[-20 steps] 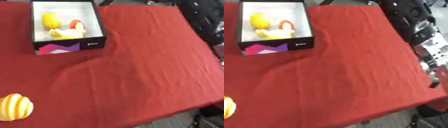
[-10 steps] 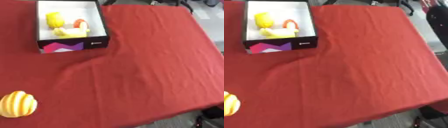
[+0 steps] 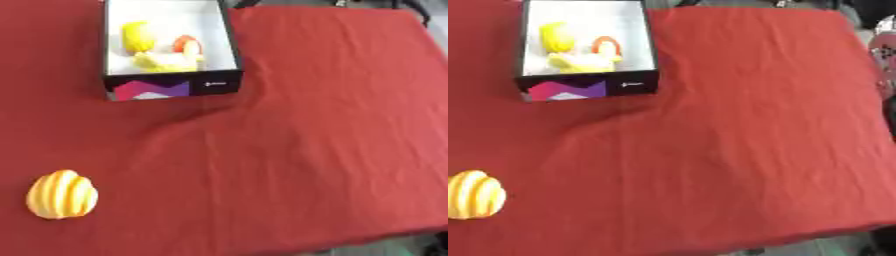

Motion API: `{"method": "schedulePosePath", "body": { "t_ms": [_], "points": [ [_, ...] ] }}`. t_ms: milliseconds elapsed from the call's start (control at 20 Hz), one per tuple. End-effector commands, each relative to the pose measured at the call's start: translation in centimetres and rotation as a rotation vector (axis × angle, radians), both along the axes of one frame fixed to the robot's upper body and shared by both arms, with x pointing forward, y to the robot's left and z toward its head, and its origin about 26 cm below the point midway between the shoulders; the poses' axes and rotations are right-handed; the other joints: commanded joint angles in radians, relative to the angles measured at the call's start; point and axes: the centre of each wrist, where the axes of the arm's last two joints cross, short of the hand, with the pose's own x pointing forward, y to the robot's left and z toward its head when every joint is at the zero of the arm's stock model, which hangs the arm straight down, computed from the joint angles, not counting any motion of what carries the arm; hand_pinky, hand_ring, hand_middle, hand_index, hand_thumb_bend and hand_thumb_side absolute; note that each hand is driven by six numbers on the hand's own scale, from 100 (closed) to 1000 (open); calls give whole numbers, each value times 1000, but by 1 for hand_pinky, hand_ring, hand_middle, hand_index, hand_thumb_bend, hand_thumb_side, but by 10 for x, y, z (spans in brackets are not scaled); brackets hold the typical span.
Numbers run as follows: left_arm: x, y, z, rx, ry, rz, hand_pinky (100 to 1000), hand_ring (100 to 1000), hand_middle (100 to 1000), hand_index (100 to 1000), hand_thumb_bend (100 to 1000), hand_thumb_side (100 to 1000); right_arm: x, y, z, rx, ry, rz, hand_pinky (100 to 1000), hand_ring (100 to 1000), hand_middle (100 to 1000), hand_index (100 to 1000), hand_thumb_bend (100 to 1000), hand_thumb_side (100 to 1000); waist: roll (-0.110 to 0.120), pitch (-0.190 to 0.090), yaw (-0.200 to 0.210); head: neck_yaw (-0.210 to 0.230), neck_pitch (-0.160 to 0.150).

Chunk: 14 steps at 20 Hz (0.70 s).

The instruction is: Pick up objects on the table and place them in the box.

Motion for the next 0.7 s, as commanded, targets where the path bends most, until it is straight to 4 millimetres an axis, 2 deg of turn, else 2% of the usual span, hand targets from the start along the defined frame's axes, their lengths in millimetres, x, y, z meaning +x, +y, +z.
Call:
{"method": "schedulePosePath", "body": {
  "t_ms": [50,150,350,550,700],
  "points": [
    [-3,2,9,77,-35,-10,854,848,778,822,100,586,-2,4,4,-8,9,-8,752,748,670,819,100,468,28,-17,-4,30,-16],
    [-4,4,11,158,-41,-23,853,848,777,827,100,574,-1,7,0,-8,40,-12,750,745,666,819,100,495,40,-18,-5,39,-16],
    [-8,12,23,457,-11,-41,855,853,775,844,100,520,-1,7,-9,-9,91,-38,746,737,656,818,100,522,56,-21,-3,40,-9],
    [-10,14,32,826,184,-123,868,864,778,852,100,487,-2,7,-16,-4,141,-65,741,721,639,811,100,543,64,-25,-1,40,0],
    [-8,10,46,1048,240,-181,874,875,790,858,100,450,-3,6,-19,-10,157,-74,740,719,637,812,100,537,64,-28,-1,33,-2]
  ]
}}
